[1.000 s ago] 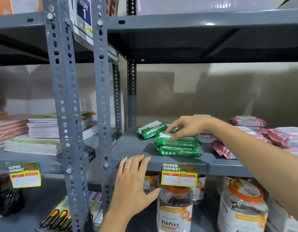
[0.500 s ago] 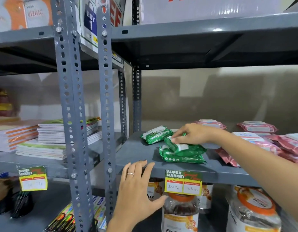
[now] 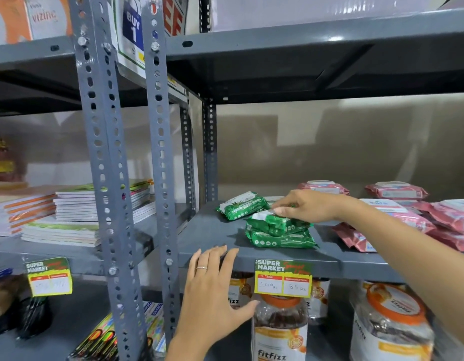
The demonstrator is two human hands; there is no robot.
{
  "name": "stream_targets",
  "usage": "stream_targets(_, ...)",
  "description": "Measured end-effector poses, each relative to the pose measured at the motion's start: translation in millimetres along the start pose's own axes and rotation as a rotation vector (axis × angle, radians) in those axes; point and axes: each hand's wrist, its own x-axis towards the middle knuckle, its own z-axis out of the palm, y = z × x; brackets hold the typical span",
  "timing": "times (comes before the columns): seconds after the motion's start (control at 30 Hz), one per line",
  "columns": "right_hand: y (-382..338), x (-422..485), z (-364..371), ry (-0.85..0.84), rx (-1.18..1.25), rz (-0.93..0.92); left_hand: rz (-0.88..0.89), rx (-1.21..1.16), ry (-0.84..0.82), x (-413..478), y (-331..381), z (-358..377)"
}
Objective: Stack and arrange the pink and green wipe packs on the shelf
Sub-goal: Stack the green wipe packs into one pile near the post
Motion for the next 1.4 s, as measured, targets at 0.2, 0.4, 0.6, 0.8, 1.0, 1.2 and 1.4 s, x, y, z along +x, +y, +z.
stream_targets(0.2, 12, -7, -6, -0.157, 0.205, -0.08, -0.003, -0.01, -0.017, -1, -2, 2)
stream_targets(0.4, 5, 4, 10, 0.065, 0.024, -0.084, -0.016, -0.012, -0.013, 0, -1, 4)
stream_targets(0.6, 8, 5, 3, 0.038, 0.13, -0.07, -0.015, -0.021, -0.019, 0, -1, 3)
stream_targets(0.8, 6, 16, 8, -0.011, 0.179, -0.027, -0.012, -0.033, 0.002, 0, -1, 5)
stream_targets(1.0, -4, 24, 10, 0.045, 0.052, 0.002, -0.003, -0.031, 0.033, 0, -1, 7)
stream_targets(1.2, -8, 23, 11, 0.047, -0.002, 0.006, -0.031, -0.044, 0.057, 1, 0, 12)
stream_targets(1.4, -9, 27, 1, -0.077, -0.009, 0.041, -0.046, -0.059, 0.107, 2, 3, 15)
